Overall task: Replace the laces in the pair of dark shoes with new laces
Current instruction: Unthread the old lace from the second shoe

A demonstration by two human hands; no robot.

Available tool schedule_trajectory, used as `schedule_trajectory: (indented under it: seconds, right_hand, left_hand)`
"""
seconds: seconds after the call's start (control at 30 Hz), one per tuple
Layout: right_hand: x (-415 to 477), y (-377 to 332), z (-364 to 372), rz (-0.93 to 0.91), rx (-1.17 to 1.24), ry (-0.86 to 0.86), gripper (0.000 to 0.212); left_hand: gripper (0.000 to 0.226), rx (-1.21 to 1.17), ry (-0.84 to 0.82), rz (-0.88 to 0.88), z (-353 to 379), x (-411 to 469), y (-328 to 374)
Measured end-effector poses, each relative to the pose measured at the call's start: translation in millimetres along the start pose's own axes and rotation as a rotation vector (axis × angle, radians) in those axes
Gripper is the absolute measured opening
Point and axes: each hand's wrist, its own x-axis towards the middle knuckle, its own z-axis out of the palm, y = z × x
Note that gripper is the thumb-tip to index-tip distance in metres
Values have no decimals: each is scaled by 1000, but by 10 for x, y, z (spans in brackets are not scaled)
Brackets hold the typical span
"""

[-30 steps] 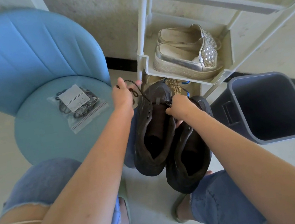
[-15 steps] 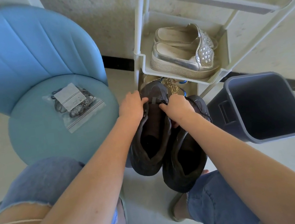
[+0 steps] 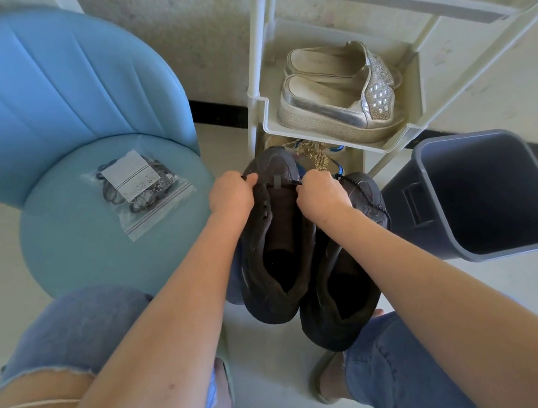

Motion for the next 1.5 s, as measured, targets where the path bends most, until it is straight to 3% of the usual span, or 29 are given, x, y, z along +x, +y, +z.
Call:
schedule_trajectory:
  seconds: [0.13, 0.23, 0.3, 0.4, 0.53, 0.67, 0.87, 1.0, 1.13, 1.23, 1.5]
  right_hand:
    - [58, 26, -27, 17, 55, -51, 17]
    - [104, 98, -54, 47, 198, -138, 35]
    - [119, 130, -75, 39, 330, -84, 44]
    - [153, 127, -52, -96, 446, -40, 26]
    - [218, 138, -17, -122, 440, -29, 2]
    - [242, 170, -67, -110, 221, 23, 13]
    - [321, 364, -172, 166, 6, 26, 28]
    - [314, 319, -222, -2, 179, 21, 36]
    - [258, 234, -124, -123, 178, -57, 41]
    - [224, 164, -76, -224, 194, -39, 37]
    - [197, 38, -118, -259, 86, 1, 25]
  left_hand:
    - [43, 21, 73, 18, -31, -38, -8]
    - [39, 47, 86, 39, -14, -69, -16]
    - [37, -3, 64, 43, 8, -78, -19]
    - [38, -61, 47, 58, 31, -88, 5]
    - [38, -32, 59, 62, 25, -113, -10]
    - [39, -52, 59, 44, 43, -114, -46]
    - [39, -63, 49, 8, 29, -96, -63]
    - [26, -58, 76, 19, 20, -130, -20]
    - [18, 81, 296, 262, 24, -173, 71]
    - [21, 188, 187, 449, 50, -184, 136]
    - [22, 258, 188, 459, 121, -184, 143]
